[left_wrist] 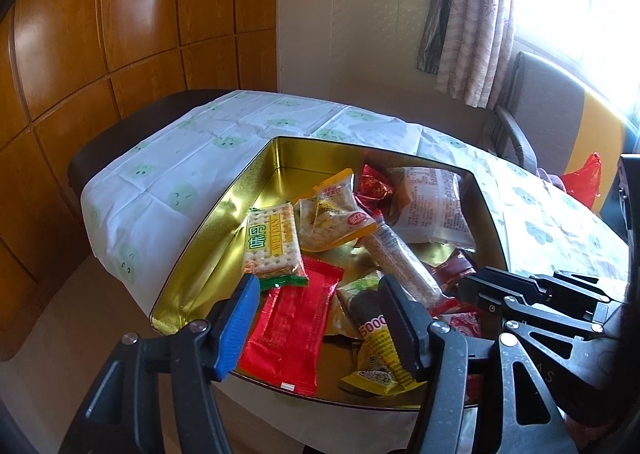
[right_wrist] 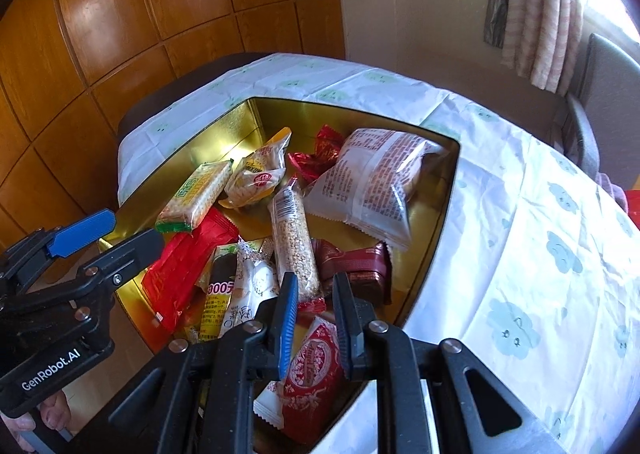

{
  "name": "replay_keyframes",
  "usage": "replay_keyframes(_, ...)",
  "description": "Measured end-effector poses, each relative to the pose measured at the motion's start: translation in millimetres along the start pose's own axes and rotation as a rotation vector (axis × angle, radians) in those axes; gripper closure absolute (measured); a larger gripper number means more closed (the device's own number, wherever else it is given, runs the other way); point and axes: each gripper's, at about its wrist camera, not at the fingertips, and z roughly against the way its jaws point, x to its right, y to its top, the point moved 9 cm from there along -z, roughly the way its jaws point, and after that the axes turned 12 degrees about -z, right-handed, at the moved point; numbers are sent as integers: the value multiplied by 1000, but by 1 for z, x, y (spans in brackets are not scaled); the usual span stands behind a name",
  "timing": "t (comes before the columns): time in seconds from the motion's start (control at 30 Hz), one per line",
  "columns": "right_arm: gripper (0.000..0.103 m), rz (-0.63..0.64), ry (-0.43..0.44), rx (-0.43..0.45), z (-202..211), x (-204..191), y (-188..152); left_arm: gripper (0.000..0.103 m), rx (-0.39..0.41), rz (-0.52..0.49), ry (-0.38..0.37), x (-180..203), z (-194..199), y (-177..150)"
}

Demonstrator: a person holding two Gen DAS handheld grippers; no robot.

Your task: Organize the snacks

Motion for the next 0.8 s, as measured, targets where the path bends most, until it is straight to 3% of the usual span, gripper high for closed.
replay_keyframes(0.33,75,-90,-97,147,42,21,-7,32,32,-21,-1,12,12,4)
replay_keyframes(0.8,67,-191,-228,250,84,62,-37,10,76,-71,-22,39,34,0)
